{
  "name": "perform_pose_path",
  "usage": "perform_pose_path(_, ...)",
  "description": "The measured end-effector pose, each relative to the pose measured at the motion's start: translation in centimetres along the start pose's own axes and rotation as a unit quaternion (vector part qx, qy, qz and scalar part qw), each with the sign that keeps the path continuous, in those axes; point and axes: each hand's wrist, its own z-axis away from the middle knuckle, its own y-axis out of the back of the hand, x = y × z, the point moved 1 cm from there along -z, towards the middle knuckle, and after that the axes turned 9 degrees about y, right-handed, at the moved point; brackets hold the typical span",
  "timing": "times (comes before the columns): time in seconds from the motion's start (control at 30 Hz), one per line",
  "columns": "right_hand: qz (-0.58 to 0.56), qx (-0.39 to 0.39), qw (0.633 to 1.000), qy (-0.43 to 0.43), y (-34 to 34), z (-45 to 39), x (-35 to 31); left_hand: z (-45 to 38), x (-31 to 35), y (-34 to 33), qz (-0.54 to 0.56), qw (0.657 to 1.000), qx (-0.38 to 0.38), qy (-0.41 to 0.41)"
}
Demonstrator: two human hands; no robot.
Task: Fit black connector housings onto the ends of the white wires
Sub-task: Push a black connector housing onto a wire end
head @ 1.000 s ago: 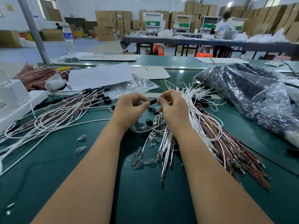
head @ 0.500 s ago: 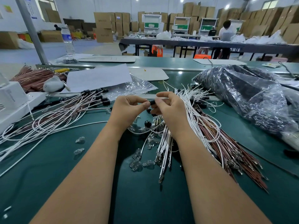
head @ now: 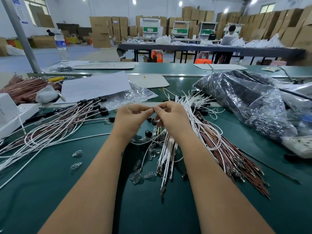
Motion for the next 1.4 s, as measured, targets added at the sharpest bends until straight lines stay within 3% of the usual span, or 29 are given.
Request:
perform_pose_path(0.2,0.109,0.081,0.991,0.016,3.6,-1.6,-1.3,-0.2,-0.4,0.3,-0.025,0.999,0.036,0.008)
perform_pose_path(0.33,0.26,0.135,0.955,-0.048,8.6,-1.8,-0.5,-0.3,-0.7,-0.1,-0.071,0.997,0.028,0.006)
perform_pose_path(0.47,0.383,0.117,0.9,-0.169,12.9,-1.0,1.0,-0.2,-0.7,-0.3,-0.137,0.99,0.028,-0.01)
perform_pose_path(0.6,0.419,0.02,0.872,-0.252,14.4,0.2,1.5,-0.1,-0.5,-0.5,-0.156,0.987,0.024,-0.016)
perform_pose_path(0.8,0.378,-0.022,0.898,-0.226,13.2,0.2,1.5,0.0,-0.6,-0.6,-0.17,0.985,0.021,-0.014)
perform_pose_path(1.17,0.375,0.092,0.902,-0.192,13.4,0.9,1.9,-0.1,-0.9,-0.7,-0.178,0.984,0.023,-0.006)
perform_pose_path(1.3,0.282,0.129,0.932,-0.188,13.3,0.7,1.9,-0.1,-1.1,-0.7,-0.174,0.985,0.02,0.003)
perform_pose_path(1.4,0.29,0.143,0.935,-0.145,13.4,0.7,1.7,-0.1,-1.0,-0.6,-0.171,0.985,0.017,0.009)
